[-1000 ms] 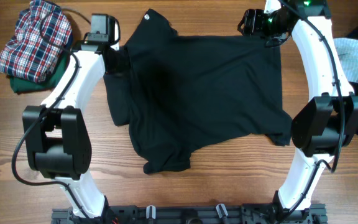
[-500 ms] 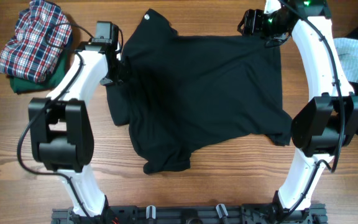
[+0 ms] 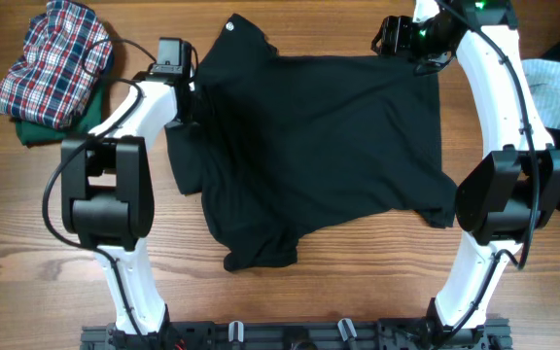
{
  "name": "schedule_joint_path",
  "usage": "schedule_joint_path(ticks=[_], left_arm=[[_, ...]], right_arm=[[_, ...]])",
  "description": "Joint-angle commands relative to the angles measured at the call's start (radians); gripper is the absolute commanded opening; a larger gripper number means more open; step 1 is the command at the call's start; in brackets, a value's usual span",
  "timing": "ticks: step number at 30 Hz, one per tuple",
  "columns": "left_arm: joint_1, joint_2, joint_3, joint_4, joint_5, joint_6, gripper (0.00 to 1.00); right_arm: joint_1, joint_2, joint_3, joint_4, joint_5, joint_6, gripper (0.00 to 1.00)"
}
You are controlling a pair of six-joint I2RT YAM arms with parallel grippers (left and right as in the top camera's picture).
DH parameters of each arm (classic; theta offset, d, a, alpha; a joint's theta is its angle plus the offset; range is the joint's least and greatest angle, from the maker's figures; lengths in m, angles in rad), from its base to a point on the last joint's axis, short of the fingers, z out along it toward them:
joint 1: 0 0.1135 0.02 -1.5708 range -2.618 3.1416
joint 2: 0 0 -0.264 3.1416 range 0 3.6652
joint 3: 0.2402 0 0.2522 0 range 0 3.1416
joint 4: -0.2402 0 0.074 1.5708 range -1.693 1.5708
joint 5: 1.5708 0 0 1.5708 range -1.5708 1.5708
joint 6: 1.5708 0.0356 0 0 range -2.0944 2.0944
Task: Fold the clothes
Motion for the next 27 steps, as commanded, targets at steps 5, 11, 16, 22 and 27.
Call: schedule_joint_path(ticks=[5,11,16,22,27], left_arm=[[0.010,0.156,-0.006,0.090,-0.124,-0.009,0.04],[0.056,0.174,-0.006,0.165,-0.135,-0.006,0.04],[0.112,0.174,-0.005,0.237,-0.135,-0.003,0.04],[0.162,0.174,0.005,0.233,-0.134,0.011,0.04],[0.154,0.167,0.051,0.145,-0.127,0.050,0.04]], right_arm=[[0.009,0.000,0.009,-0.004,-0.019,0.000,0.81],[0.010,0.000,0.009,0.000,-0.019,0.000,0.81],[0.010,0.001,0.009,0.007,-0.019,0.000,0.81],[0.010,0.002,0.009,0.016,-0.016,0.000,0.82],[0.010,0.002,0.009,0.018,-0.016,0.002,0.83]])
